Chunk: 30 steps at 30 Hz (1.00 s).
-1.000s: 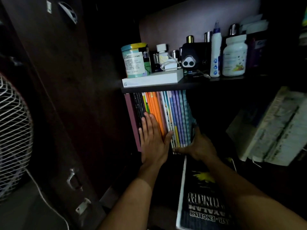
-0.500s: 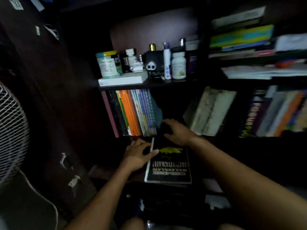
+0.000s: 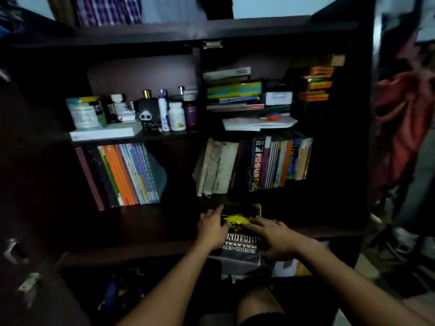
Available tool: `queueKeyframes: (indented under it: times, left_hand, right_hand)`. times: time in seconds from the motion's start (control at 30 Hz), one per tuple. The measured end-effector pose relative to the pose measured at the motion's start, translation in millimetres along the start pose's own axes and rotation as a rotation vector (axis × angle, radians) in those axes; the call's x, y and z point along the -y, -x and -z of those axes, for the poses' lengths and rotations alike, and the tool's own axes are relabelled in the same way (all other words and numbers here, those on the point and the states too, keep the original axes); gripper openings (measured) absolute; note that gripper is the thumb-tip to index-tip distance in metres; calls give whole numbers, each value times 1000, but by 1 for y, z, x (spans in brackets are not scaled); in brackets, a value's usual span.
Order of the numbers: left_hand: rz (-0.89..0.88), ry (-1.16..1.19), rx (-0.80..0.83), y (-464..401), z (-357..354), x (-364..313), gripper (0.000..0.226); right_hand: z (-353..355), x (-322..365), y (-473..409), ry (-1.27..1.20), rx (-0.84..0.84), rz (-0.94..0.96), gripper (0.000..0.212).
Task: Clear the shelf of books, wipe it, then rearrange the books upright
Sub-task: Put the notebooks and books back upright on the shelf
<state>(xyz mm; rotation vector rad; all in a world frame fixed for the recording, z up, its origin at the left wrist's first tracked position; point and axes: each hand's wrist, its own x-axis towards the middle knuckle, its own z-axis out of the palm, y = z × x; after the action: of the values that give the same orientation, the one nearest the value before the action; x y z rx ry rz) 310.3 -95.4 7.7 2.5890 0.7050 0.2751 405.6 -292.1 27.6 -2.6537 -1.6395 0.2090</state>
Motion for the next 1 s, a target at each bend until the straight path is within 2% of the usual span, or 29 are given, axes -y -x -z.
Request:
queueKeyframes:
  times: [0.13, 0.23, 0.33, 0.47, 0.53, 0.57, 0.6, 0.67, 0.77, 0.87, 0.9, 0.93, 1.0]
  left_hand:
    - [-113, 266, 131, -50, -9, -16, 35]
    - [-126, 671, 168, -56, -3, -2, 23]
    - [-124, 945, 145, -51, 1, 9, 28]
    - [-119, 1020, 148, -44, 5, 9, 34]
    - [-56, 1136, 52, -40, 11, 13, 39]
    - [-32, 1208, -1, -39, 14, 16, 41]
    - [-20, 1284, -30, -38, 16, 19, 46]
    - [-38, 1389, 21, -37, 20, 23, 57]
    - [-148, 1222, 146, -40, 15, 21, 58]
    - [-187, 1070, 142, -50, 3, 25, 85]
    - [-172, 1085, 125, -53, 2, 26, 85]
    - [-153, 1123, 107, -54, 3, 27, 77]
    - [-101, 1232, 88, -54, 5, 24, 44]
  right_hand:
    - [-19, -33, 5, 33, -142, -46, 69]
    - [-32, -35, 8, 109, -326, -1, 70]
    - [-28, -29, 11, 43, -360, -22, 74]
    - [-11, -9, 16, 42, -354, -125, 91]
    - [-8, -1, 16, 46, -405, -152, 87]
    - [-7, 2, 16, 22, -461, -161, 78]
    - [-6, 4, 14, -27, -545, -160, 64]
    - [3, 8, 3, -248, -741, -176, 32]
    - [28, 11, -25, -644, -946, -265, 37]
    - [36, 9, -43, -892, -934, -260, 45]
    - [35, 10, -47, -976, -905, -253, 47]
    - [33, 12, -49, -1064, -881, -243, 46]
    - [28, 19, -50, -1188, -834, -237, 43]
